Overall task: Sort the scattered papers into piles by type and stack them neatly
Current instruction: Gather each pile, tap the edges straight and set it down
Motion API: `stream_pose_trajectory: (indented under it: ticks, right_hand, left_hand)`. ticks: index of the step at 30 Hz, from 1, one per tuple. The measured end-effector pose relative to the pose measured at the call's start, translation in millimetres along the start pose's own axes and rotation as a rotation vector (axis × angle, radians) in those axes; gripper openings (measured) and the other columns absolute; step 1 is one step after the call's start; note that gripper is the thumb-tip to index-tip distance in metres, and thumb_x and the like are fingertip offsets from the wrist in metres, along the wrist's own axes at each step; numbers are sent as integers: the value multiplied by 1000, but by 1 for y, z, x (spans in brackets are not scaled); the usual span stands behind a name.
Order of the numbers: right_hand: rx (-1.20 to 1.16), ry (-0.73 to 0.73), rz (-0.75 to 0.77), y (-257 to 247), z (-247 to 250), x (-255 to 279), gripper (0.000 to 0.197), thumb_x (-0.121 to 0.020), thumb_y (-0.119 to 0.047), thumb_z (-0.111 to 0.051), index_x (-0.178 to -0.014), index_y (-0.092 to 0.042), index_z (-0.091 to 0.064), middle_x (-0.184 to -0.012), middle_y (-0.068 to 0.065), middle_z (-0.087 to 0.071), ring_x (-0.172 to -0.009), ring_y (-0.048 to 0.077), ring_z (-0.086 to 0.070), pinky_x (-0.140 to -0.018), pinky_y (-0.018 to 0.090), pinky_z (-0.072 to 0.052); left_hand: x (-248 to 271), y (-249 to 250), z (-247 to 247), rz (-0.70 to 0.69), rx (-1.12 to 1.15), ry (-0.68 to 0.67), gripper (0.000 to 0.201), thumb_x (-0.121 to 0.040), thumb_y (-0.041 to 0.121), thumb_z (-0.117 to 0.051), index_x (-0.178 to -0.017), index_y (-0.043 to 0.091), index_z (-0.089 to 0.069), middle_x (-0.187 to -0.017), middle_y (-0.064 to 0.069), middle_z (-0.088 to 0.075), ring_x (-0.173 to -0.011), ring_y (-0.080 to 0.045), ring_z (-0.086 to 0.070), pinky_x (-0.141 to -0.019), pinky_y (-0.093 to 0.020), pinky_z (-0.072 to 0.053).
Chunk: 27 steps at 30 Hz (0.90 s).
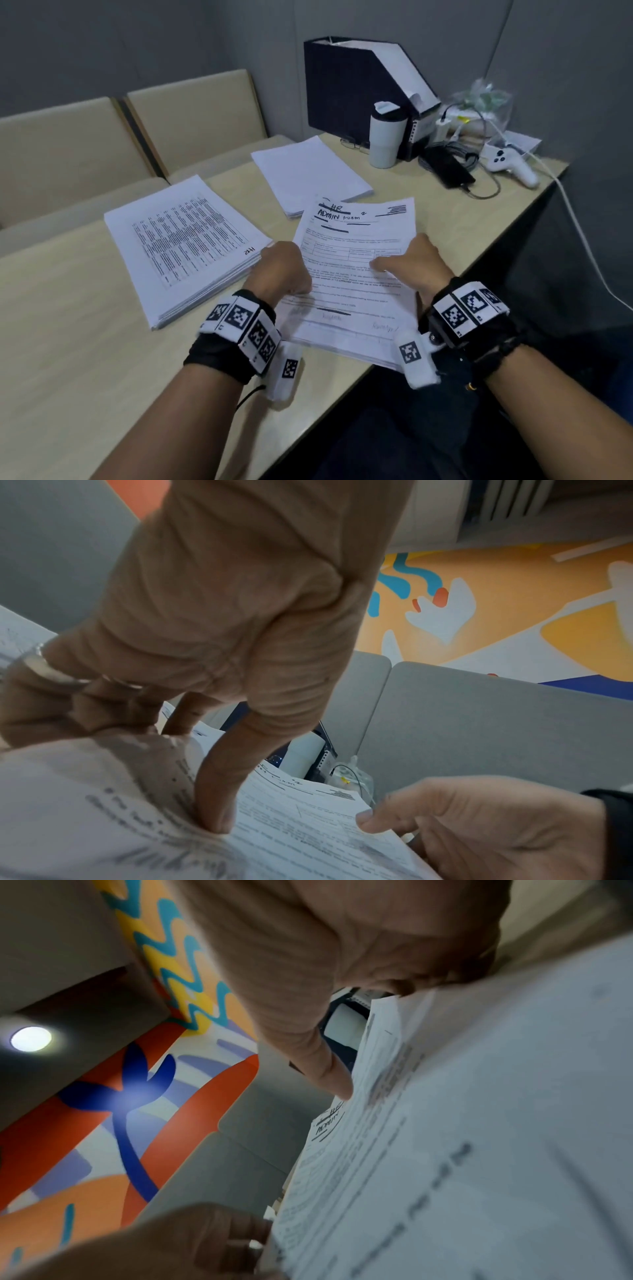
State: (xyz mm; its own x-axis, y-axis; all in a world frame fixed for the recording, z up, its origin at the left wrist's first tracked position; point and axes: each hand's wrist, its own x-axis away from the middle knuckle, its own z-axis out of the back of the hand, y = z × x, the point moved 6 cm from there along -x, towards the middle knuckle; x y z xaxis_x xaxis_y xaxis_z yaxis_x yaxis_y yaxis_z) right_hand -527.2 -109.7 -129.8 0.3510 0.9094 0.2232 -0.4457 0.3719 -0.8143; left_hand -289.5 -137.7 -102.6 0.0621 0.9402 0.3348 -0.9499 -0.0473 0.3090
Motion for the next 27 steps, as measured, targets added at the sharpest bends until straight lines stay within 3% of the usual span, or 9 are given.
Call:
stream_pose_trajectory:
  ticks: [2, 4, 7, 10, 13, 17, 20, 23, 27]
  right_hand:
    - [-110, -28, 30, 1, 3, -1, 46, -70, -20, -88, -113, -14, -73, -113, -1, -76, -91, 5, -70, -72, 16, -55]
    - [-145, -58, 37, 3, 4, 7, 38, -77, -13, -86, -113, -16, -74, -113, -1, -76, -91, 2, -68, -72, 15, -53]
    - [103, -3, -54, 24, 7, 17, 81, -52, -52, -83, -125, -25, -60, -127, 3, -56, -116, 19, -49, -94, 33, -50]
    - [137, 76, -148, 44, 17, 36, 93, -66, -44, -90, -139, -16, -39, -123, 1, -26, -116, 22, -28, -102, 39, -43]
    - [-77, 71, -208, 56, 22, 49, 101, -74, -32, -93, -148, -10, -28, -122, -1, -20, -123, 23, -33, -103, 37, -43]
    - [-324, -28, -234, 67, 20, 57, 102, -69, -25, -95, -145, -19, -27, -133, 5, -47, -122, 26, -58, -98, 47, -56]
    - [-456, -78, -146, 60, 27, 66, 50, -82, -1, -83, -124, 4, -55, -113, 13, -76, -102, 28, -75, -85, 40, -60]
    - [-489, -109, -60, 51, 31, 71, 25, -88, 6, -74, -112, 0, -75, -108, 11, -80, -97, 24, -78, -83, 34, -62]
    - [-506, -206, 89, 24, 25, 90, 28, -94, 6, -67, -117, -7, -75, -114, 7, -79, -104, 23, -77, -89, 36, -62]
  left_hand:
    - [5, -2, -2, -7, 51, 12, 25, -85, 9, -76, -80, 8, -51, -82, -4, -56, -69, -15, -54, -46, -23, -37]
    - [11, -2, -5, -4, 55, 5, 24, -86, 9, -74, -82, 8, -50, -83, -3, -56, -79, -22, -61, -50, -25, -41]
    - [16, 1, -11, -2, 26, -29, 18, -84, 7, -70, -94, 0, -56, -114, -20, -65, -113, -38, -63, -83, -41, -56]
    - [19, 4, -12, 13, -20, -51, 40, -83, 8, -70, -118, -7, -55, -132, -28, -52, -133, -43, -45, -94, -44, -53]
    - [24, 9, -12, 15, -81, -68, 43, -91, 9, -62, -130, -4, -52, -142, -29, -37, -133, -45, -42, -103, -42, -51]
    - [35, 14, -17, 25, -138, -115, 52, -99, 12, -55, -146, -5, -41, -162, -30, -13, -147, -51, -25, -116, -50, -41]
    - [40, 20, -25, -8, -127, -117, 54, -99, 14, -56, -146, -5, -39, -151, -22, -25, -139, -44, -33, -111, -47, -45]
    - [45, 23, -30, -38, -135, -110, 52, -98, 15, -57, -144, -3, -41, -143, -18, -31, -133, -39, -38, -105, -43, -48]
    - [48, 11, -21, -58, -29, -122, 58, -98, 23, -63, -146, 3, -38, -145, -15, -35, -132, -36, -45, -95, -38, -46]
